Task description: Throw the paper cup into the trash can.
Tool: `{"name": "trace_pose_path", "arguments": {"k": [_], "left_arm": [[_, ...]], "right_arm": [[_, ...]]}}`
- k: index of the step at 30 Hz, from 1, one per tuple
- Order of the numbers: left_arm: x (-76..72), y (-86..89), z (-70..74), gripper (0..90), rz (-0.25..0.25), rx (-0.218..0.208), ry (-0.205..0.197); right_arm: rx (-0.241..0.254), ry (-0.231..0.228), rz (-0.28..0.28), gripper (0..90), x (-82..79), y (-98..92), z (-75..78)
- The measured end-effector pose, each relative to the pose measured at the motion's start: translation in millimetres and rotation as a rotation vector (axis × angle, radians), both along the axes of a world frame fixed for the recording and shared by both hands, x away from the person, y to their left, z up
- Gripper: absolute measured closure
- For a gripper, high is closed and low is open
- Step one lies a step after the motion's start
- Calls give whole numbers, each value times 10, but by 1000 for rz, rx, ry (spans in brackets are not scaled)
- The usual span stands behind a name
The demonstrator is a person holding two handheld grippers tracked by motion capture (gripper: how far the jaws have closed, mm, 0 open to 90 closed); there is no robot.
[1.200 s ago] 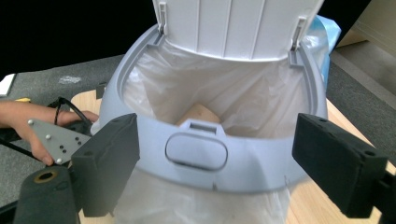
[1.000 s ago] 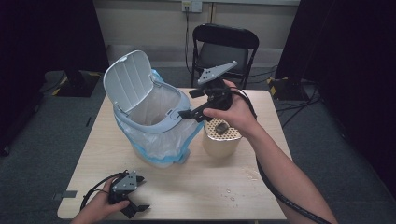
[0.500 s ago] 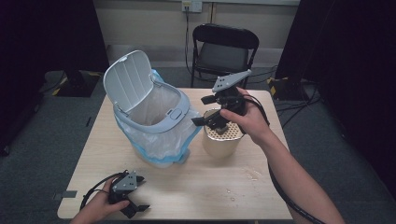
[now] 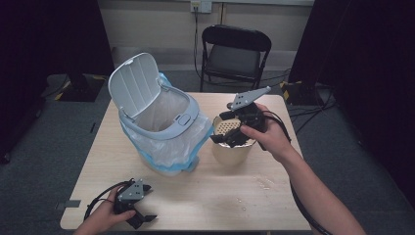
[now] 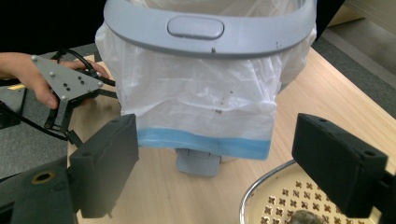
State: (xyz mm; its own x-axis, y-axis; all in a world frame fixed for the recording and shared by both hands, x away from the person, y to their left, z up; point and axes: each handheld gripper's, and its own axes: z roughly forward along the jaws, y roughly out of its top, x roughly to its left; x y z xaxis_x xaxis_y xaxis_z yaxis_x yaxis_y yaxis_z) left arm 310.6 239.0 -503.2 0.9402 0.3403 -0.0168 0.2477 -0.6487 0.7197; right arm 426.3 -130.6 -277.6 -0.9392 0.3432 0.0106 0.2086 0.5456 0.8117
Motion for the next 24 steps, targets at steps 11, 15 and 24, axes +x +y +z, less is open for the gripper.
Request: {"name": "trace_pose_path", "arguments": {"k": [11, 15, 24], "left_arm": [[0, 0, -1, 0, 1, -1, 0], [0, 0, 0, 0, 0, 1, 0], [1, 0, 2, 0, -1, 1, 0]], "right_arm": [[3, 19, 8, 142, -71, -18, -199], [4, 27, 8, 142, -89, -30, -277], [12, 55, 0, 142, -121, -105, -480]]}}
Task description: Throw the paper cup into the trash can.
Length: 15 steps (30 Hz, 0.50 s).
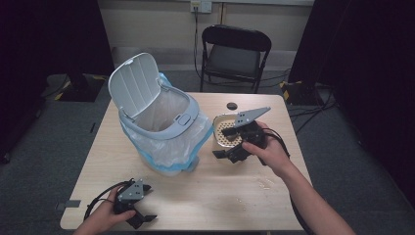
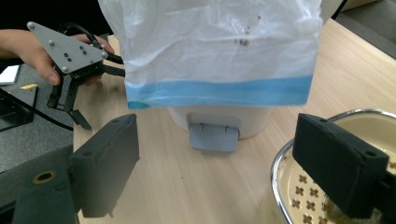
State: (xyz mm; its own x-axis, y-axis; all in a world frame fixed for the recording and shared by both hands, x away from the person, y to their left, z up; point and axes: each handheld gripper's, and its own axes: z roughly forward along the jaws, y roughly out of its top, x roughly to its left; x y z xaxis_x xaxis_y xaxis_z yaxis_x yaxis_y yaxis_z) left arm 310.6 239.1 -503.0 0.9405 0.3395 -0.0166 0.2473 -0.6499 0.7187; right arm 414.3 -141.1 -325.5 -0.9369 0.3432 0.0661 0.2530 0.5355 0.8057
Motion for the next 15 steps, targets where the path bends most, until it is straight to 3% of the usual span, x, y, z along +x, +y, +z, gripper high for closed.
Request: {"name": "trace_pose_path", "arguments": {"k": [15], "left_arm": [[0, -1, -1, 0, 1, -1, -1]], "right_arm": [[-9, 10, 3, 142, -68, -34, -187]]}}
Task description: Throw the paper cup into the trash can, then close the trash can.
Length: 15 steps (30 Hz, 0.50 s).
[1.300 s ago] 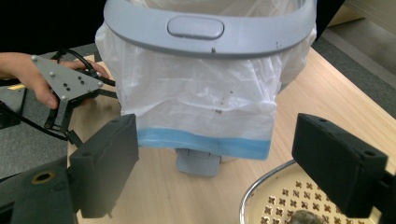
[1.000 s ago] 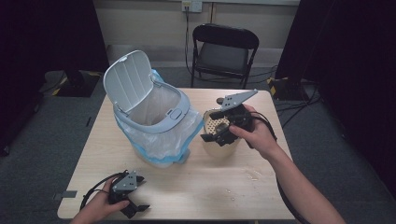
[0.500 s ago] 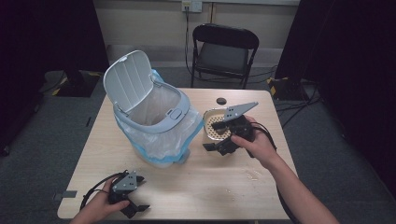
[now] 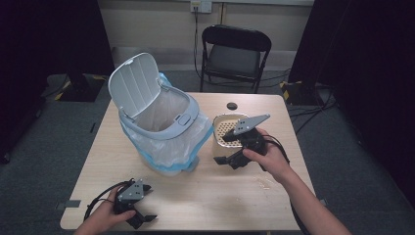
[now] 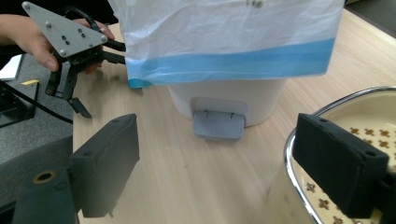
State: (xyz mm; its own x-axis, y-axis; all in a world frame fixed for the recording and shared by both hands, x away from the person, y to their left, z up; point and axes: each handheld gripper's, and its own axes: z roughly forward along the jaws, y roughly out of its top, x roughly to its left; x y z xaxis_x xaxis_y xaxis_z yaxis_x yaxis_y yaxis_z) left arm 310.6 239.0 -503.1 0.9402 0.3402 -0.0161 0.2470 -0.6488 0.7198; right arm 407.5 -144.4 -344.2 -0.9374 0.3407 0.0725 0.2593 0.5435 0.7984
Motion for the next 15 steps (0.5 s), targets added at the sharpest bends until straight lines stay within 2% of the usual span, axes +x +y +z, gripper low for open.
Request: {"name": "trace_pose_path", "arguments": {"k": [15], "left_arm": [[0, 0, 0, 0, 0, 0, 0]], "right_arm": [[4, 9, -5, 142, -88, -59, -253]]}}
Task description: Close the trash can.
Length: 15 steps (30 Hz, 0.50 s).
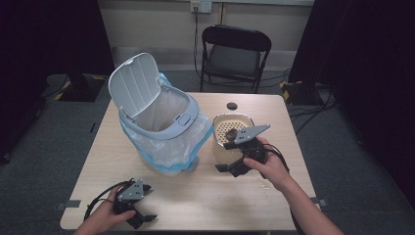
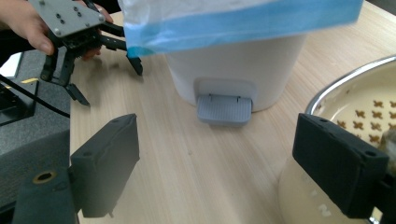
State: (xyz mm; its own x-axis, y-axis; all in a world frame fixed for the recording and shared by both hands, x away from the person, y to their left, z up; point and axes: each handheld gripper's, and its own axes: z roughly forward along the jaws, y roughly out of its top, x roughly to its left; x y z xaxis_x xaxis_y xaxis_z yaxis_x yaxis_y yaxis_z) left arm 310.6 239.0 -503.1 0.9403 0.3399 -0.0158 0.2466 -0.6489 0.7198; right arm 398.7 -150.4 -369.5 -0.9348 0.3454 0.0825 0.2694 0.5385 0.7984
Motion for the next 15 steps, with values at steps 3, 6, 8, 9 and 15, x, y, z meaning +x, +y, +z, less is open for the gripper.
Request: {"name": "trace_pose_path", "arguments": {"k": [3, 6, 8, 9, 15], "left_arm": [[0, 0, 0, 0, 0, 0, 0], [0, 0, 0, 0, 0, 0, 0], [0, 0, 0, 0, 0, 0, 0], [-1, 0, 0, 0, 0, -1, 0], [0, 0, 0, 0, 0, 0, 0]], "right_arm": [[2, -1, -3, 142, 0, -21, -55], [-4, 10, -8, 142, -9, -42, -136], [-11, 20, -10, 142, -22, -62, -235], [-11, 20, -10, 142, -22, -62, -235], [-18, 32, -8, 142, -69, -80, -402]]}}
